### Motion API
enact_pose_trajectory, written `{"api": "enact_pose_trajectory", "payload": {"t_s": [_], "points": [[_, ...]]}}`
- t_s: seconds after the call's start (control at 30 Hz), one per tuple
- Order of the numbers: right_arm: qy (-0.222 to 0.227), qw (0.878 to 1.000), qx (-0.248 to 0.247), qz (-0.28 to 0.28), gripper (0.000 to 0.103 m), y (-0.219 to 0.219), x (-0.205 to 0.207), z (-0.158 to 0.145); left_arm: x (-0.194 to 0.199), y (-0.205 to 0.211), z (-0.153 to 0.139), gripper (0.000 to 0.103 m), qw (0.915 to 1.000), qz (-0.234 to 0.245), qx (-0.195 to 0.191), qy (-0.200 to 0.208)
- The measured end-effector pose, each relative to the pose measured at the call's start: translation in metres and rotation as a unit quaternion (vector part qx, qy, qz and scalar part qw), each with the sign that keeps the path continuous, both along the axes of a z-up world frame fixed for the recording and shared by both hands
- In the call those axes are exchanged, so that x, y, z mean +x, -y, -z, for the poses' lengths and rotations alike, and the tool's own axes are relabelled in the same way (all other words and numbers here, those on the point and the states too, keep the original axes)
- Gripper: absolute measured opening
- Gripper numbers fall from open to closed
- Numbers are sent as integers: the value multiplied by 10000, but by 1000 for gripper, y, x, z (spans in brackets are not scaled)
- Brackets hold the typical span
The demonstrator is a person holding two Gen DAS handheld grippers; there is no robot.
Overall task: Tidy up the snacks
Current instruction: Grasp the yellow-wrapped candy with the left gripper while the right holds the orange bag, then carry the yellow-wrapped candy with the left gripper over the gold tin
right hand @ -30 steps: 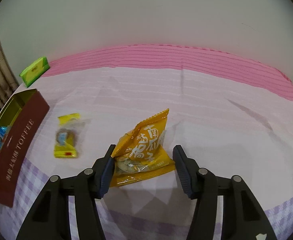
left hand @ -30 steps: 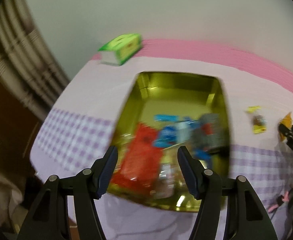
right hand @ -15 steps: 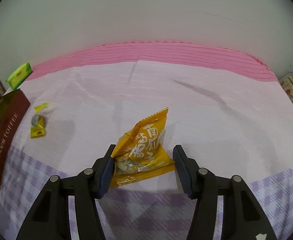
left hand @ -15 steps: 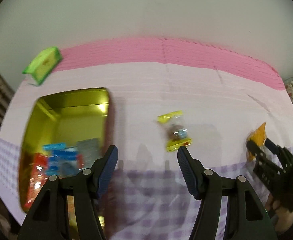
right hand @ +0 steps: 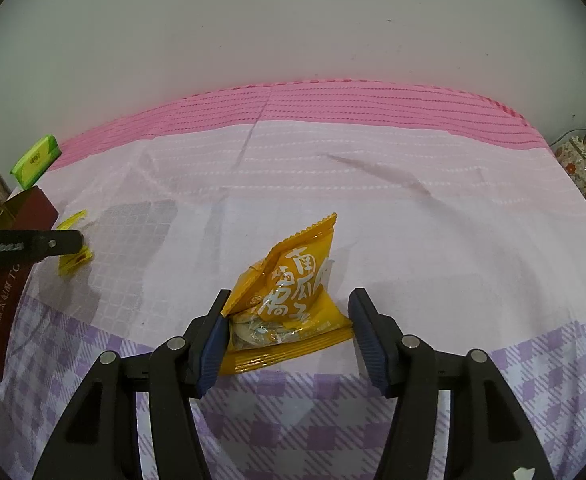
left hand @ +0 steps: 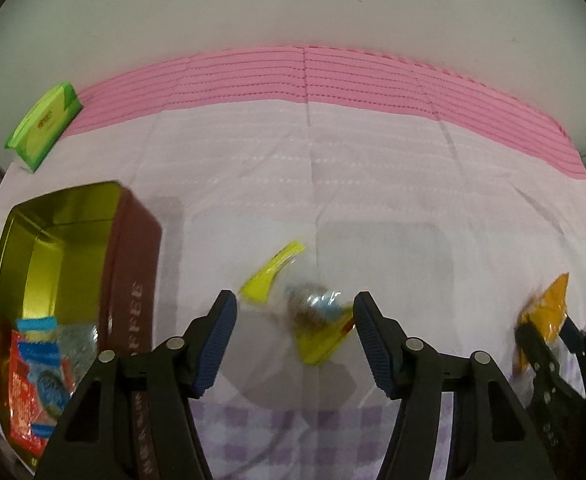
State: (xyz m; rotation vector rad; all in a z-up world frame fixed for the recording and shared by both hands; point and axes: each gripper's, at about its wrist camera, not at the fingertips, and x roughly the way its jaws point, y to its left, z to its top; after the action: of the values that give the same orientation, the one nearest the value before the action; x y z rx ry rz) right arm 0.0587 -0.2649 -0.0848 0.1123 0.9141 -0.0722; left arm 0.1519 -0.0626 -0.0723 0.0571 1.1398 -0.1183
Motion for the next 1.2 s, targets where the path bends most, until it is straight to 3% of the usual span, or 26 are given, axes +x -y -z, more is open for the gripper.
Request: {"api": "enact_pose_trajectory", "payload": {"t_s": [0.23,0.67,1.2], "points": [[-2,10000,5,2,57,1,0,0,9,-2,10,44,9999,-11,-133,-78],[-6,10000,9,4,57,0,0,1,-11,-23,6,42,9998,127,-131,-49],[-11,10000,12,8,58,0,1,0,4,-15,6,41,9998,128,-73,-166]]}}
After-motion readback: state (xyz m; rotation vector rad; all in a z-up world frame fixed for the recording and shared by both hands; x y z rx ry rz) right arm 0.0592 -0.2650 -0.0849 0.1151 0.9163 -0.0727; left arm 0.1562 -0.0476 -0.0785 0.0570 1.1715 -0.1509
